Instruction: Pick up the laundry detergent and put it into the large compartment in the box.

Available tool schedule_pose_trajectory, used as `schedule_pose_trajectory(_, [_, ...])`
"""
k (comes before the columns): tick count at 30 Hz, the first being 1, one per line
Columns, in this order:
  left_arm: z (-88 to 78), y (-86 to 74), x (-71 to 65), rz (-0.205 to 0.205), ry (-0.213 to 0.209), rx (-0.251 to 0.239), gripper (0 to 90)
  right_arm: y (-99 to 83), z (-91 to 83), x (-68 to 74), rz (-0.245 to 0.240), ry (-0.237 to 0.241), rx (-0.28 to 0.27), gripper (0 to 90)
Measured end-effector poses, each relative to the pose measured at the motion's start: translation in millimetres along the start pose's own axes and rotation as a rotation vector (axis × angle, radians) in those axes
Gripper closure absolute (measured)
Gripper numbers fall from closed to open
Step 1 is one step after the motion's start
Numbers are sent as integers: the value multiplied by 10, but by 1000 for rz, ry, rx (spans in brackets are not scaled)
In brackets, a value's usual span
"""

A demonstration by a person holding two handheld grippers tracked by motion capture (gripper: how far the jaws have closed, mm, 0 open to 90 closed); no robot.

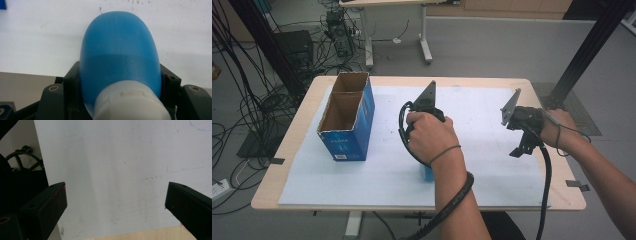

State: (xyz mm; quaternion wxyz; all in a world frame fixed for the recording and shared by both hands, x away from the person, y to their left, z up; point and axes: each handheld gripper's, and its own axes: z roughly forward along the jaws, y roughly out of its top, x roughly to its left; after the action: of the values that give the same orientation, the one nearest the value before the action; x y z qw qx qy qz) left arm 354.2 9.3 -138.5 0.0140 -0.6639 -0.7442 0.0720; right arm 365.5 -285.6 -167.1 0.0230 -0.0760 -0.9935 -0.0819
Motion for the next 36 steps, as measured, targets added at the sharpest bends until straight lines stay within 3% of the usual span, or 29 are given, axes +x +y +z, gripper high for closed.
schedule_pose_trajectory(11, [-470, -92, 84, 115, -12, -20, 372, 186, -69, 49, 21, -26, 38, 43])
schedule_pose_trajectory(16, [-713, -144, 142, 171, 5, -31, 371, 265, -118, 72, 46, -41, 50, 39])
schedule_pose_trajectory(24, [-1036, -181, 396, 243, -30, -50, 372, 400, -122, 83, 72, -58, 73, 39])
schedule_pose_trajectory(29, [-1248, -217, 410, 296, -10, -57, 372, 461, -138, 82, 92, -69, 82, 41])
schedule_pose_trajectory(36, [-1517, -264, 416, 340, 4, -72, 372, 506, -195, 129, 106, -87, 77, 41])
